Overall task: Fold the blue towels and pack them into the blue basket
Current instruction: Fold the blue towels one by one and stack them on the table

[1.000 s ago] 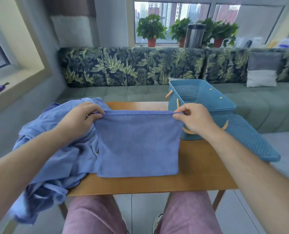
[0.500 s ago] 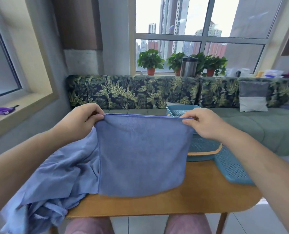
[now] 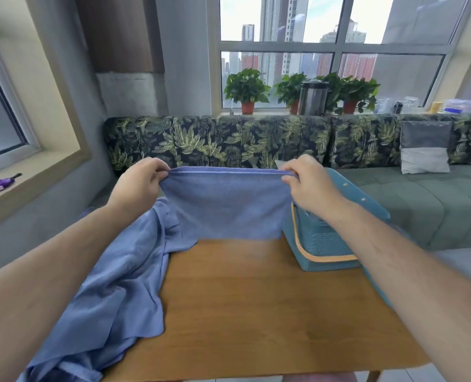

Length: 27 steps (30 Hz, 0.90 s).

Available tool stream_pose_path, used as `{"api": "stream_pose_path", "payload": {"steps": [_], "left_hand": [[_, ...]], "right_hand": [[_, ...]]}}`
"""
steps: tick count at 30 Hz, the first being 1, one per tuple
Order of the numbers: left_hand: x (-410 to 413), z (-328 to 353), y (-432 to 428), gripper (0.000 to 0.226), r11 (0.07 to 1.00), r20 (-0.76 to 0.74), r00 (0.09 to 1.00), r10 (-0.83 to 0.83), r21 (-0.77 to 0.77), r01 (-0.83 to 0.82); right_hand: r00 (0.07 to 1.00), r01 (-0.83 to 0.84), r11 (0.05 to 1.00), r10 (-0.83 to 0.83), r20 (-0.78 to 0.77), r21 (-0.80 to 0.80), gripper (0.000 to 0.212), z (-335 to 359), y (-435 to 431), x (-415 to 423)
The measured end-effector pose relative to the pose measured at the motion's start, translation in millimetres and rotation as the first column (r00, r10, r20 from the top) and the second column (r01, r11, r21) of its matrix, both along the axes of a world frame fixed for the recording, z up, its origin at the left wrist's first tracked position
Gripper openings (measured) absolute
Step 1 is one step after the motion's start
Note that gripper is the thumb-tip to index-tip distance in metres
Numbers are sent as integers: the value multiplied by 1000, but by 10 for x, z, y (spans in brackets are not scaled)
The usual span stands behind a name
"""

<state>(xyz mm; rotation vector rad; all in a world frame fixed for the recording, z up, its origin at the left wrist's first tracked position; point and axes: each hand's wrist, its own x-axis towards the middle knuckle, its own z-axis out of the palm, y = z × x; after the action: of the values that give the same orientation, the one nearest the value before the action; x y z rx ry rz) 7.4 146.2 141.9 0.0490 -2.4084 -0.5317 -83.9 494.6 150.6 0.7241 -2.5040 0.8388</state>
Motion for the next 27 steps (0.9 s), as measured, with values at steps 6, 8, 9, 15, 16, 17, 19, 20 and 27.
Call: {"api": "stream_pose_path", "payload": {"steps": [6,8,9,15,16,17,19,20,27], "left_hand": [[511,-1207,269,12,975,134,991,-11,220,-19],[775,-1725,360,12,963,223,974,-46,269,-16],[901,-1938,406,13,961,279,959,-54,275,-26],[1221,-2349,467,14,971,385,912,-145,232,56],[1212,-2307,468,15,971,375,914,-156,229,72],[1206,-2259,468,17,972,363,918,-160,222,81],[1223,-2195,482,26,972,342,927,-156,218,83],[1240,-2180,476,30,972,355,922,-151,226,72],[1430,-1876,535,7,853,312,930,-194,521,3]], "right_hand": [[995,-28,1000,28,96,1,11,-1076,84,439],[982,-27,999,22,190,26,10,-1569,180,634],[970,-27,999,17,243,40,10,-1789,232,726],[934,-42,998,25,356,39,12,-2387,396,1055],[933,-47,998,31,358,35,12,-2398,398,1076],[934,-50,998,36,354,29,12,-2390,403,1100],[935,-52,999,45,352,11,10,-2364,429,1126],[931,-45,999,41,362,3,10,-2336,451,1131],[882,-18,993,71,465,-117,7,-2043,645,1151]]}}
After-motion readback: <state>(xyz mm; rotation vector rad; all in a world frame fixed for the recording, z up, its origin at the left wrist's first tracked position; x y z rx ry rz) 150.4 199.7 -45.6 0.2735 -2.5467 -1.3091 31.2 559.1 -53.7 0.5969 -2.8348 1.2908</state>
